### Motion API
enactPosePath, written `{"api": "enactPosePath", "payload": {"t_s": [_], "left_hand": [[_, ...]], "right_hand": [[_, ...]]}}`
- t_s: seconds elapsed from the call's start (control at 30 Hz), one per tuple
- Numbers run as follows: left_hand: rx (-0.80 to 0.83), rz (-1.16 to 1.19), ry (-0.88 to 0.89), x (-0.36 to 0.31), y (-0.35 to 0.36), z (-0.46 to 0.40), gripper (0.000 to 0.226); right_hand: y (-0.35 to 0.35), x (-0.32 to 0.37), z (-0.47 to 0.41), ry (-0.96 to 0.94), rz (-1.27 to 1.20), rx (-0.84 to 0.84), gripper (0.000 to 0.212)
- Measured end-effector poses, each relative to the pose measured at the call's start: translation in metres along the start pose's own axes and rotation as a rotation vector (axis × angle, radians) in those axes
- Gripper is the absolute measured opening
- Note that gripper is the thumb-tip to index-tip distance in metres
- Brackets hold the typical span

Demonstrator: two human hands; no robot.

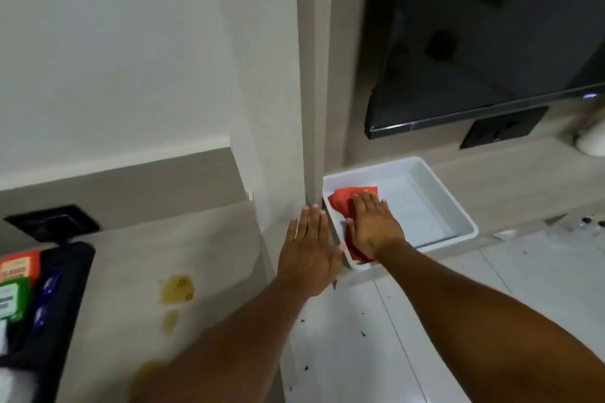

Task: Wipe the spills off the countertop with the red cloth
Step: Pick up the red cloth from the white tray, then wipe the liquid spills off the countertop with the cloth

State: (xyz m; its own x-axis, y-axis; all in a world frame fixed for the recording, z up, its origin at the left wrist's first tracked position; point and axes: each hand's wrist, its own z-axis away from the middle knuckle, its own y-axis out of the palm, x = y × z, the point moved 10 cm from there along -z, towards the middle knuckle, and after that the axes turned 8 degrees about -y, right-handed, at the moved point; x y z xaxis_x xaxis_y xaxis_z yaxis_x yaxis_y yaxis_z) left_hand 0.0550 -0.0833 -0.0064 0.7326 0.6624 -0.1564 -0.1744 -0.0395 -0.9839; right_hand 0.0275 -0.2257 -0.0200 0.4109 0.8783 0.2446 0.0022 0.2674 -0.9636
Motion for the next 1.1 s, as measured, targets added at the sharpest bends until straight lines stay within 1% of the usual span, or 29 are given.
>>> {"api": "enactPosePath", "payload": {"t_s": [0.1, 0.23, 0.27, 0.37, 0.53, 0.57, 0.67, 0.73, 0.8, 0.9, 0.97, 1.1], "left_hand": [[-0.029, -0.014, -0.029, 0.000, 0.009, -0.023, 0.076], [0.003, -0.044, -0.025, -0.004, 0.024, -0.039, 0.076], [0.017, -0.046, -0.016, -0.004, 0.028, -0.042, 0.076], [0.061, 0.014, -0.022, -0.003, 0.035, -0.045, 0.076], [0.051, 0.041, -0.009, 0.000, 0.025, -0.036, 0.074], [0.044, 0.051, -0.002, 0.002, 0.021, -0.031, 0.074], [0.020, 0.040, 0.014, 0.007, 0.008, -0.013, 0.073], [0.012, 0.036, 0.021, 0.015, -0.001, 0.005, 0.073], [-0.001, 0.040, 0.029, 0.024, -0.011, 0.030, 0.074], [-0.015, 0.036, 0.004, 0.046, -0.022, 0.074, 0.076], [-0.016, 0.027, -0.021, 0.068, -0.024, 0.109, 0.076], [0.012, 0.024, -0.077, 0.123, -0.015, 0.189, 0.079]], "right_hand": [[0.016, -0.011, -0.019, 0.010, 0.007, 0.041, 0.068], [0.043, -0.010, -0.029, 0.006, 0.005, 0.151, 0.072], [0.047, -0.009, -0.029, 0.005, 0.027, 0.169, 0.075], [0.049, -0.005, -0.032, 0.015, 0.075, 0.171, 0.101], [0.025, -0.007, -0.028, 0.055, -0.016, 0.157, 0.110], [0.017, -0.007, -0.025, 0.078, -0.048, 0.150, 0.108], [-0.010, -0.003, -0.012, 0.141, -0.135, 0.103, 0.089], [-0.027, 0.015, 0.001, 0.120, -0.071, 0.087, 0.084], [-0.038, 0.038, 0.020, 0.094, -0.022, 0.059, 0.086], [-0.039, 0.079, 0.052, 0.065, -0.021, 0.071, 0.105], [-0.032, 0.114, 0.077, 0.041, -0.015, 0.073, 0.107], [0.006, 0.188, 0.133, -0.006, 0.006, 0.119, 0.124]]}}
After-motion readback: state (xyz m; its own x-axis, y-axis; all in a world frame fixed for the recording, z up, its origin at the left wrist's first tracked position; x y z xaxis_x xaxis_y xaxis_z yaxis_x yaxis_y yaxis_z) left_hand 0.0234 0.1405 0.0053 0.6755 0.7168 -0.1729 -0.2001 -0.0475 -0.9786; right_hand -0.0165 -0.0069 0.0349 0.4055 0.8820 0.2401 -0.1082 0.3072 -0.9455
